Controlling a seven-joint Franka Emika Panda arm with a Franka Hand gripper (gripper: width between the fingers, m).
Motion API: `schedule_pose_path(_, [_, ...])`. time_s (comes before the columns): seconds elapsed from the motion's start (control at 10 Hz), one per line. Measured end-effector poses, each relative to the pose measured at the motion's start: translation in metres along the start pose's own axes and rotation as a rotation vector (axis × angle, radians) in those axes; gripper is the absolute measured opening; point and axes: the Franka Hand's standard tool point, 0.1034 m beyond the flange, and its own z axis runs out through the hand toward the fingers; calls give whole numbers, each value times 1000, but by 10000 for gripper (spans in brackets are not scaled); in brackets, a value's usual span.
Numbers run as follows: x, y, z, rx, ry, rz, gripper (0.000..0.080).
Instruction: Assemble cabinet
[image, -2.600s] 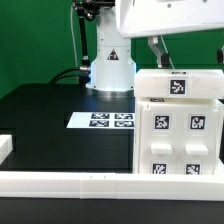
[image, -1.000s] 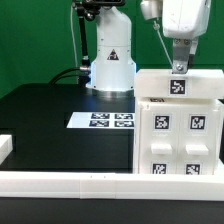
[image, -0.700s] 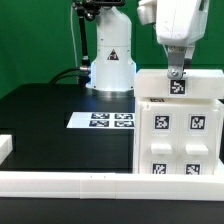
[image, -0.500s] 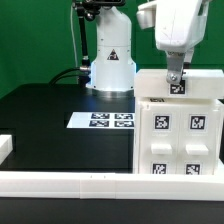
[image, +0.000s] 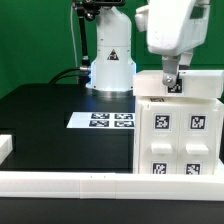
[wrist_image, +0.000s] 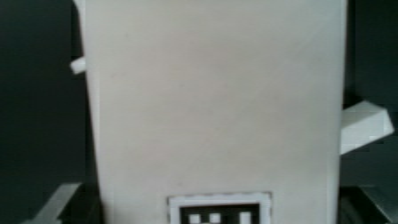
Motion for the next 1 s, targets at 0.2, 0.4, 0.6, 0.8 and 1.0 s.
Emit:
schedule_pose_path(0.2, [0,0,0,1,0,136,554])
schedule_pose_path(0.4, [0,0,0,3,0,374,554])
schedule_pose_path(0.6, [0,-1,1,10,-2,724,554])
schedule_pose_path(0.8, [1,-2,2,41,9,972,554])
schedule_pose_path(1.0, [1,-2,1,42,8,1090,554])
